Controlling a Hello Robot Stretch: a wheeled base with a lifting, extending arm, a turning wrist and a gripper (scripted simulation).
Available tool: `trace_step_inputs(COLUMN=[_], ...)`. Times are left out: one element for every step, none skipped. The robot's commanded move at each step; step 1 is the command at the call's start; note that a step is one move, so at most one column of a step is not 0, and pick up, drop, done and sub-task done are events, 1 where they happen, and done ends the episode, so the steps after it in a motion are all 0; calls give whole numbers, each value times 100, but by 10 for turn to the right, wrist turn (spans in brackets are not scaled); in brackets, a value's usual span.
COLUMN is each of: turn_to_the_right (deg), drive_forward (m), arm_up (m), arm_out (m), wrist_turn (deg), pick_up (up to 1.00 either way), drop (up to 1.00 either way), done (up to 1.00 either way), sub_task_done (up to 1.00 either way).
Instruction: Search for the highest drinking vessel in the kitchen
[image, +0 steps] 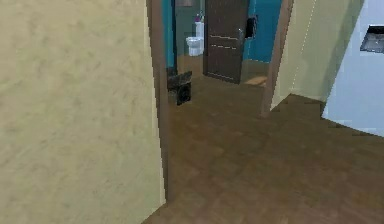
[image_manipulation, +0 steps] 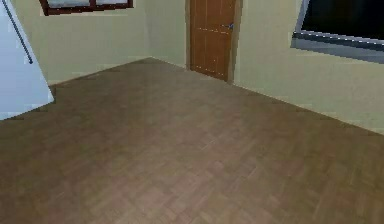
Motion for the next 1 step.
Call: trace_step_inputs(turn_to_the_right=[-450], drive_forward=[0], arm_up=[0], arm_out=[0], wrist_turn=[0], pick_up=[0], drop=[0], done=[0], sub_task_done=[0])
